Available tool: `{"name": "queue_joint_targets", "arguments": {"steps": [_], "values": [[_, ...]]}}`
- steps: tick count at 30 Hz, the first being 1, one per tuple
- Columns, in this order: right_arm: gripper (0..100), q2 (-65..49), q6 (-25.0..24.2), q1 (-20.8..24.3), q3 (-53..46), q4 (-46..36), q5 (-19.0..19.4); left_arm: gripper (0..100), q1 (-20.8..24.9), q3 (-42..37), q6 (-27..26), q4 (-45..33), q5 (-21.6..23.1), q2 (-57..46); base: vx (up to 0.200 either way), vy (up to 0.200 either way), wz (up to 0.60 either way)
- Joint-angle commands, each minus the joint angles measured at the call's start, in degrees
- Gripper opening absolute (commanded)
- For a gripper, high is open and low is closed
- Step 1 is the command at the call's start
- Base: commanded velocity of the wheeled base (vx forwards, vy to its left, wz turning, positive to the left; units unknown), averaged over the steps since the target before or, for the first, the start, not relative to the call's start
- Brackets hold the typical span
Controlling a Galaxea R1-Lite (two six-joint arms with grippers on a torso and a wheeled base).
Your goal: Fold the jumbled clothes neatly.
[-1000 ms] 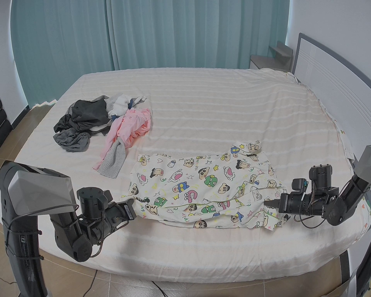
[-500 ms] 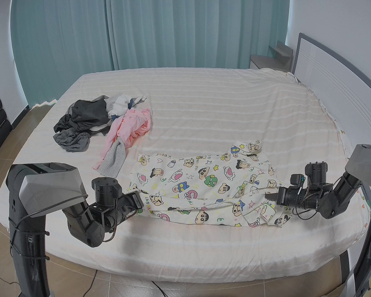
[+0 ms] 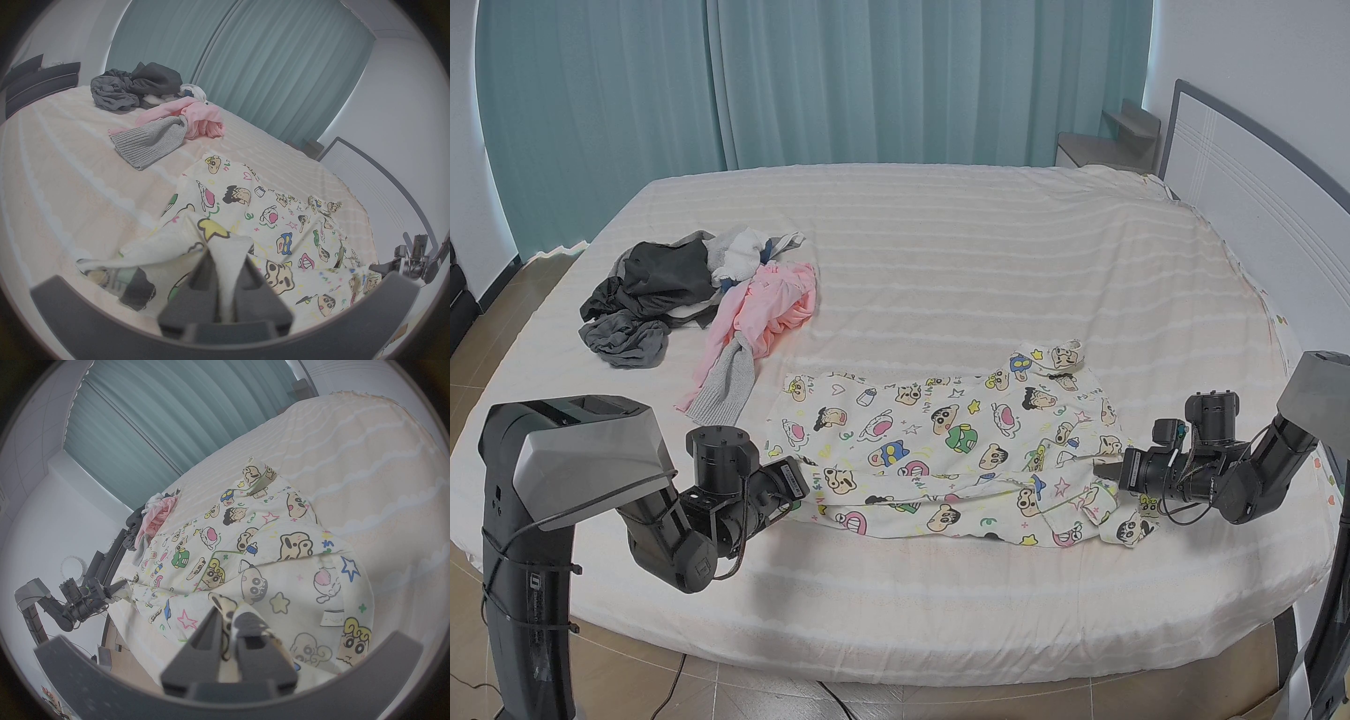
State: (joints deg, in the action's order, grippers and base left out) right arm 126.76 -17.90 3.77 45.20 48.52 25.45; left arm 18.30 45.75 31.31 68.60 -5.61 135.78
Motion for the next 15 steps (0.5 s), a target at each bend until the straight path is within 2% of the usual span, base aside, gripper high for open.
{"name": "queue_joint_targets", "arguments": {"steps": [1, 8, 15], "values": [[100, 0.8, 0.1, -0.2, 0.5, -0.1, 0.0, 100, -0.2, 0.6, 0.2, 0.0, 0.0, 0.2, 0.0, 0.0, 0.0], [100, 0.9, 0.1, -1.0, 1.2, 0.1, 0.1, 100, -0.4, 1.7, 0.3, 0.1, -0.6, 0.1, 0.0, 0.0, 0.0], [100, 0.9, 0.1, -3.0, 1.8, 0.2, 0.0, 100, -2.3, 3.0, 0.3, 0.5, -3.9, 0.1, 0.0, 0.0, 0.0]]}}
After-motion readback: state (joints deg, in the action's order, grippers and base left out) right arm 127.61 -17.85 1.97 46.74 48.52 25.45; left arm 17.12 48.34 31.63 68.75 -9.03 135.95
